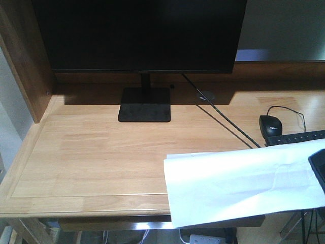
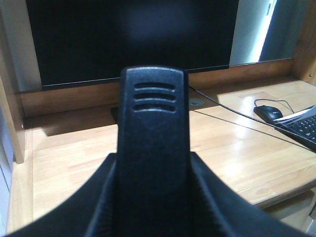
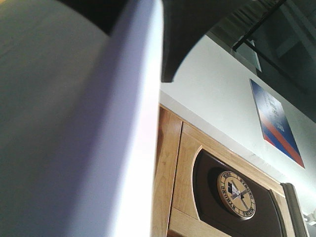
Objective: Grab stapler and paper to desk for stapling
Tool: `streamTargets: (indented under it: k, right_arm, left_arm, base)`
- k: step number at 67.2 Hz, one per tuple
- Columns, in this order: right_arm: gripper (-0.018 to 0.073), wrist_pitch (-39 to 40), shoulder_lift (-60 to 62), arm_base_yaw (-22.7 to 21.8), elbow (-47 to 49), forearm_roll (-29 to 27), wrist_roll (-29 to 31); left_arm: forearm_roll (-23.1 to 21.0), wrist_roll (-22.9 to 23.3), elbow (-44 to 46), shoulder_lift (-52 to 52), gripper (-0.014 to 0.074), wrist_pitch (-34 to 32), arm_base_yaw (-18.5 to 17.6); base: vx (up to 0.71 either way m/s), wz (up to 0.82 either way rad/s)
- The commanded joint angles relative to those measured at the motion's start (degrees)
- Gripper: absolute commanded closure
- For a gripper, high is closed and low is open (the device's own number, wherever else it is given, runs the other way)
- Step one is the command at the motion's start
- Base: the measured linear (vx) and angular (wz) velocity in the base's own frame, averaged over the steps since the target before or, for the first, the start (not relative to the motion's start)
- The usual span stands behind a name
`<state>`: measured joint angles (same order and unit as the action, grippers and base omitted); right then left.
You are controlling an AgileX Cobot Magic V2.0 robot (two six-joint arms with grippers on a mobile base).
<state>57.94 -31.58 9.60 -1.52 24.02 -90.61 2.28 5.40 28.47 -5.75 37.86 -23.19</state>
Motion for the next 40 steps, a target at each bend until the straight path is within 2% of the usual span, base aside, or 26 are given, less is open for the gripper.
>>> streamTargets:
  k: [1,16,28,40]
  right_arm:
    - [0.0564,3.6,-0.2,0.0,-1.3,-0.9,0.5]
    - [0.0564,3.6,-0.2,0.0,-1.3,-0.9,0.5]
    - [0.0564,3.6,-0.2,0.0,-1.3,-0.9,0.5]
    - [0.0564,3.6,-0.2,0.0,-1.3,-0.9,0.5]
  left_arm:
    - [-0.7,0.3,1.5,-3.2,0.0603,-9.2,-0.2]
    - [-2.9,0.4,1.9,-10.6,0.0603,-18.6,-0.2]
    - [-5.2,0.3,1.9,-19.6,0.0603,-18.9,-0.2]
    - [-5.5,0.1,2.0,-28.9,0.0603,-21.2,-0.2]
  base:
    - [0.00,0.00]
    - [0.00,0.00]
    - [0.00,0.00]
    - [0.00,0.00]
